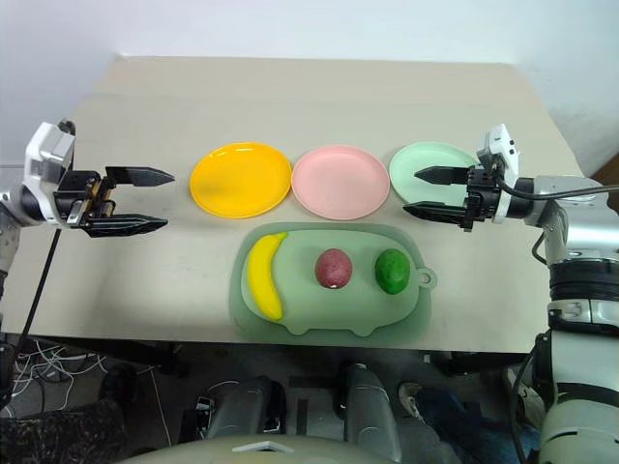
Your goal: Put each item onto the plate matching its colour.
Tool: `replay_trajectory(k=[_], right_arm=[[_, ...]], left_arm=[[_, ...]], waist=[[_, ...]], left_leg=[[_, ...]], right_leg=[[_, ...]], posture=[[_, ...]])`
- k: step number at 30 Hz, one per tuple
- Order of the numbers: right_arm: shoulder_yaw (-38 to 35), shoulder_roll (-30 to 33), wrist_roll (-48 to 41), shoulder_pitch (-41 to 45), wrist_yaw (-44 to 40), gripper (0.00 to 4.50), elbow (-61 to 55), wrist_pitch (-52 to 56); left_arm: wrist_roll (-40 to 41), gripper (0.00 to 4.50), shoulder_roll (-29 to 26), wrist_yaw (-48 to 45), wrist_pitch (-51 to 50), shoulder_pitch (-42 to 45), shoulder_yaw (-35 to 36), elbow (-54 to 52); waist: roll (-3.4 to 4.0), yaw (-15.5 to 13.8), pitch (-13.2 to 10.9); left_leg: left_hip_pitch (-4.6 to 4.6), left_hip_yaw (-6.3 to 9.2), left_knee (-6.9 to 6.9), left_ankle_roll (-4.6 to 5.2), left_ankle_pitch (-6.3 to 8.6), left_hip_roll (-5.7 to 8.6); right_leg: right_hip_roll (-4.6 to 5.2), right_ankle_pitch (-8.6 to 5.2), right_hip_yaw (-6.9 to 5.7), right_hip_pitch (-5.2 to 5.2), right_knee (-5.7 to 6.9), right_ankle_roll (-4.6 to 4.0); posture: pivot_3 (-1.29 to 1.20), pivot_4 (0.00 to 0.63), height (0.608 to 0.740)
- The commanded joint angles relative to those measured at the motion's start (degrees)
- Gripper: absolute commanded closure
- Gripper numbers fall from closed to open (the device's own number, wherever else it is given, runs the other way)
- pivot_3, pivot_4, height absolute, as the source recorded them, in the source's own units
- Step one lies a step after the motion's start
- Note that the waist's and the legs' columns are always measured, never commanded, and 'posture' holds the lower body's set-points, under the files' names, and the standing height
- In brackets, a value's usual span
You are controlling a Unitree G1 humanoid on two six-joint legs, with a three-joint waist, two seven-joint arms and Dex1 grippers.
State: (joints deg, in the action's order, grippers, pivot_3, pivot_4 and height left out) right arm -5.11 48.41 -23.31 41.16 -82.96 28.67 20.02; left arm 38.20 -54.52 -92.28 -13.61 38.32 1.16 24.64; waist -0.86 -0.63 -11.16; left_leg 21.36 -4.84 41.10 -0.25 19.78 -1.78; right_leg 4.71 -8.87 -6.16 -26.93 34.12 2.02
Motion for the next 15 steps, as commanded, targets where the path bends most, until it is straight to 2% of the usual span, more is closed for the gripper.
replay_trajectory(k=[1, 15], right_arm=[[-2.39, 2.22, -1.03, 0.04, -0.29, 0.00, -2.79, 0.23], [-1.16, 1.57, -0.59, 3.50, -0.63, 0.00, -1.21, 1.11]], left_arm=[[0.29, 0.01, 0.39, -0.22, 0.28, 1.16, 0.49, -0.06], [0.46, 0.01, 1.01, -0.22, -0.66, -0.15, 1.92, -1.98]], waist=[[0.00, -0.01, 0.00], [0.00, 0.05, 0.00]], left_leg=[[0.00, 0.00, 0.00, -0.01, -0.01, 0.00], [-0.01, 0.01, -0.01, 0.00, 0.00, 0.00]], right_leg=[[0.00, 0.00, 0.00, 0.00, 0.00, 0.00], [-0.01, 0.00, 0.00, 0.00, 0.00, 0.00]], posture=[[0.00, 0.150, 0.740], [0.00, 0.150, 0.740]])
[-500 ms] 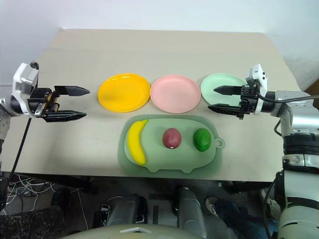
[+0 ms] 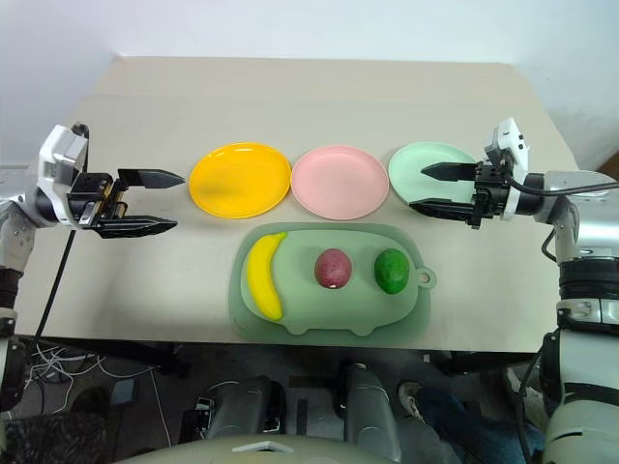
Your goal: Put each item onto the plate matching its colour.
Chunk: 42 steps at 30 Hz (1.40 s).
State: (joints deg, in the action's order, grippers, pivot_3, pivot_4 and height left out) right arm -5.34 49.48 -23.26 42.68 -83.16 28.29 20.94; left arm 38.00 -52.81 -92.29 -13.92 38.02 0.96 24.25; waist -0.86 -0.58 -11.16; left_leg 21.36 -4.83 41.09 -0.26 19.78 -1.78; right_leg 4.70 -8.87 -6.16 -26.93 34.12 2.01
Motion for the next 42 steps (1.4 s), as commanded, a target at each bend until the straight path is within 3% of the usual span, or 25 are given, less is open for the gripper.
replay_trajectory(k=[1, 22, 30, 42], right_arm=[[-0.92, 0.66, -0.46, 2.31, -0.74, 0.00, -0.12, -0.10], [2.90, -1.88, 0.64, 1.47, -4.23, 0.00, -2.79, 1.38], [6.18, 1.37, 0.79, -8.66, -9.08, 0.00, -12.77, -1.27], [6.88, 1.39, 0.33, -13.81, -9.30, 0.00, -20.14, -2.24]], left_arm=[[0.33, 0.01, -0.48, -0.21, -0.53, 0.30, 2.10, -1.82], [-0.28, 0.01, 0.92, -0.21, -2.70, -0.49, 2.69, -4.69], [-0.91, 0.01, 0.79, -0.21, -2.51, 0.07, 2.33, -4.15], [-0.88, 0.01, 1.08, -0.21, -2.32, 1.79, 0.99, -2.79]], waist=[[0.00, 0.00, 0.00], [0.00, -0.07, 0.00], [0.00, -0.14, 0.00], [-0.01, -0.19, 0.01]], left_leg=[[0.00, 0.00, 0.00, 0.00, 0.00, 0.00], [0.01, 0.00, 0.01, -0.06, -0.03, 0.00], [0.01, 0.02, 0.02, -0.06, -0.04, 0.00], [0.00, 0.01, 0.05, -0.04, -0.02, 0.00]], right_leg=[[0.00, 0.00, 0.00, 0.00, 0.00, 0.00], [0.00, 0.00, 0.00, 0.00, 0.00, 0.00], [0.00, 0.00, -0.01, 0.01, 0.00, 0.00], [-0.01, 0.00, 0.00, 0.01, 0.01, 0.00]], posture=[[0.00, 0.150, 0.740], [0.00, 0.150, 0.740], [0.00, 0.150, 0.740], [0.00, 0.150, 0.740]])
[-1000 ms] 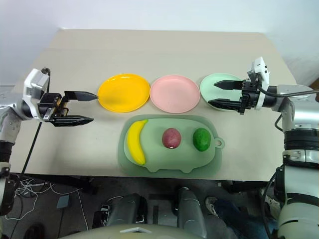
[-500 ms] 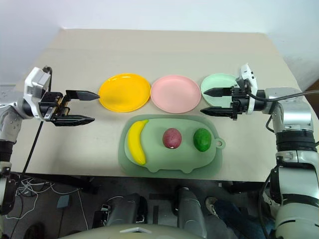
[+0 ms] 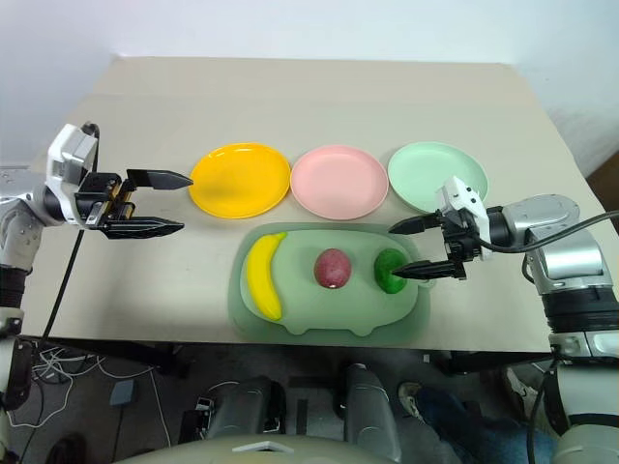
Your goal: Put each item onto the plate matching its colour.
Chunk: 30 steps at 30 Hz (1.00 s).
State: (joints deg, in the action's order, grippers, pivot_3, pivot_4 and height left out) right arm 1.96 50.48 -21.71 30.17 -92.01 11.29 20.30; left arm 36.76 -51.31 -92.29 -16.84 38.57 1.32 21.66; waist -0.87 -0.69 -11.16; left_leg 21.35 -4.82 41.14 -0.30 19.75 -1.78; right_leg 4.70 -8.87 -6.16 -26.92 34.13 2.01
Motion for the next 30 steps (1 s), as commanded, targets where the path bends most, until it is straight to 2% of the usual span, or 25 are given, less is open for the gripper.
replay_trajectory(k=[1, 18, 30], right_arm=[[-0.21, 0.11, -0.94, -1.88, -0.27, 0.00, -3.45, -1.93], [2.64, -3.56, 4.25, 0.11, 2.00, 0.00, 2.01, -11.35], [5.80, -1.71, 10.18, 0.82, 0.58, 0.00, 5.74, -17.33]], left_arm=[[0.31, 0.01, -0.36, -0.21, 0.62, 1.27, 0.57, -0.21], [0.74, 0.01, -0.62, -0.21, -0.78, 0.44, 2.68, -1.75], [-0.02, 0.01, -0.20, -0.21, -2.06, -0.34, 4.24, -3.34]], waist=[[-0.01, -0.10, 0.01], [-0.01, 0.01, 0.01], [-0.01, 0.03, 0.01]], left_leg=[[0.00, 0.01, 0.01, 0.00, 0.00, 0.00], [-0.01, 0.02, 0.02, -0.02, -0.01, 0.01], [-0.02, 0.02, 0.01, -0.06, -0.03, 0.01]], right_leg=[[0.00, 0.00, 0.00, 0.01, 0.00, 0.00], [0.00, 0.00, 0.00, 0.03, 0.00, 0.00], [0.00, 0.00, 0.00, 0.03, 0.00, 0.00]], posture=[[0.00, 0.150, 0.740], [0.00, 0.150, 0.740], [0.00, 0.150, 0.740]])
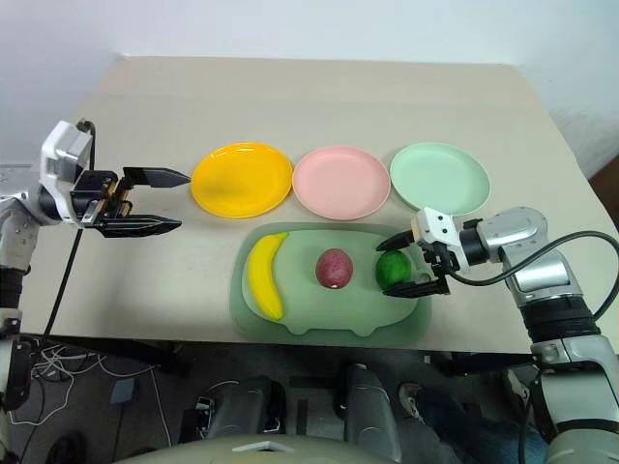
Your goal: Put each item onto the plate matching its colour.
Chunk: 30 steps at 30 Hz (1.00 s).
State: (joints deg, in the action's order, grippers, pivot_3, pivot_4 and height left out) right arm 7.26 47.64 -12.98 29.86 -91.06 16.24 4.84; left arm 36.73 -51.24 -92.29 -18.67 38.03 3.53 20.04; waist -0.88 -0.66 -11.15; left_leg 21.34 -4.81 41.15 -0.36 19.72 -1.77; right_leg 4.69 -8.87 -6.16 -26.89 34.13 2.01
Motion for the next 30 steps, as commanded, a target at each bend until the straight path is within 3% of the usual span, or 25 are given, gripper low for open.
replay_trajectory(k=[1, 28, 30], right_arm=[[0.62, 1.01, 1.78, 1.10, -0.21, 0.00, 1.23, -2.39], [-0.08, -0.82, 2.99, 2.38, 4.27, 0.00, 3.63, -3.75], [-0.46, -0.92, 2.36, 1.90, 4.32, 0.37, 3.48, -4.45]], left_arm=[[-0.08, 0.01, -0.19, -0.20, -0.26, 0.22, 2.05, -1.71], [-1.21, 0.01, 0.25, 0.41, -0.66, 0.84, 3.24, -0.70], [-1.14, 0.00, 0.20, 0.48, -0.99, 1.13, 3.40, -0.50]], waist=[[0.00, -0.01, 0.00], [-0.02, 0.00, 0.01], [-0.02, 0.00, 0.01]], left_leg=[[0.00, 0.00, 0.00, 0.00, 0.00, 0.00], [-0.04, 0.00, 0.01, -0.01, -0.01, 0.00], [-0.04, 0.00, 0.01, -0.02, -0.01, 0.00]], right_leg=[[0.00, 0.00, 0.00, 0.00, 0.00, 0.00], [0.00, 0.00, 0.00, 0.06, 0.00, 0.00], [0.00, 0.00, 0.00, 0.06, 0.00, 0.00]], posture=[[0.00, 0.150, 0.740], [0.00, 0.150, 0.740], [0.00, 0.150, 0.740]])
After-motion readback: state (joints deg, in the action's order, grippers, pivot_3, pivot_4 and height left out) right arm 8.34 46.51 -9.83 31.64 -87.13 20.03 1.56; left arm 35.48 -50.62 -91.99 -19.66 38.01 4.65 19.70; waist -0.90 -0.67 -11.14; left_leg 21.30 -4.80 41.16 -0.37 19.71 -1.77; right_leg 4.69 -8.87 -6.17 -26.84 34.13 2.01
